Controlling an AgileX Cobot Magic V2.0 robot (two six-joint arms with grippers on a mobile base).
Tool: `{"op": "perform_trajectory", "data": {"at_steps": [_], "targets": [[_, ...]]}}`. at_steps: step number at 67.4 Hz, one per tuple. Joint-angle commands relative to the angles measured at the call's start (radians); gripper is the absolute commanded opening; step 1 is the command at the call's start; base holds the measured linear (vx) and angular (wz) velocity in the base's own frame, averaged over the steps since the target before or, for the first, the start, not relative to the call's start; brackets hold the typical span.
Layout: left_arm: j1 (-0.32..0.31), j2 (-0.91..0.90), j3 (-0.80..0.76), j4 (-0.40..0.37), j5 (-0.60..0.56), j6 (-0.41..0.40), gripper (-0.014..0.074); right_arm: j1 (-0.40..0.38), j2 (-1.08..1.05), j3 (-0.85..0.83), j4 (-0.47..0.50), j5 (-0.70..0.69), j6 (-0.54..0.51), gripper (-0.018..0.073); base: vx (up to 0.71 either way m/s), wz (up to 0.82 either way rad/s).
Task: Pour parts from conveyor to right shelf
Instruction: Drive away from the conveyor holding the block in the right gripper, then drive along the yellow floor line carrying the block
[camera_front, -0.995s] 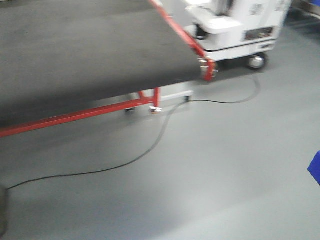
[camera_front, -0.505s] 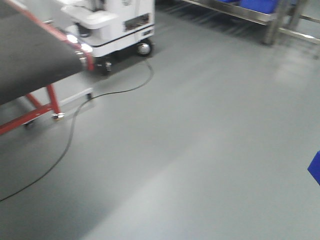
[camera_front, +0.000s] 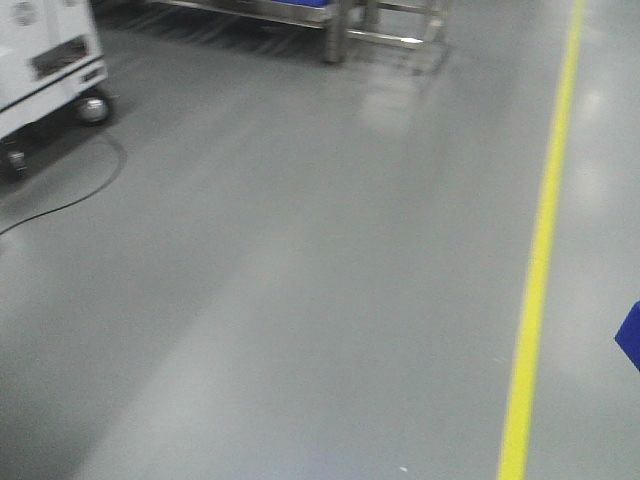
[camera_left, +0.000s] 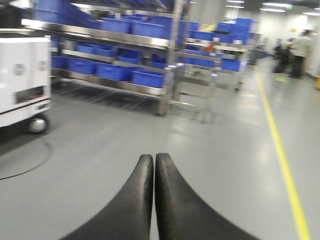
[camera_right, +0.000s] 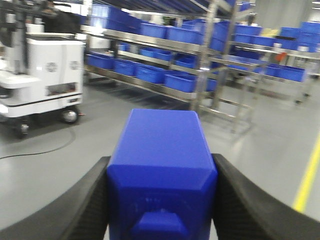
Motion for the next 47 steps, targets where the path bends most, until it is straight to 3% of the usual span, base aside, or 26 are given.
{"op": "perform_trajectory", "data": {"at_steps": [1,29,47], "targets": [[-0.003,-0.007,0.021,-0.009,-0.075,-0.004,-0.0006,-0.006,0.001,-0.028,-0.001,-0.081,-0.005,-0.0001,-0.13,-0.85],[-0.003,-0.007,0.021,-0.009,-0.075,-0.004,-0.0006,-0.006,0.001,-0.028,0.000,-0.080,-0.005,-0.0001,-0.06,-0.94],[-0.003,-0.007,0.021,-0.009,-0.075,-0.004,-0.0006,-0.006,0.001,-0.028,0.000,-0.080,-0.005,-0.0001,0.06,-0.59]]}}
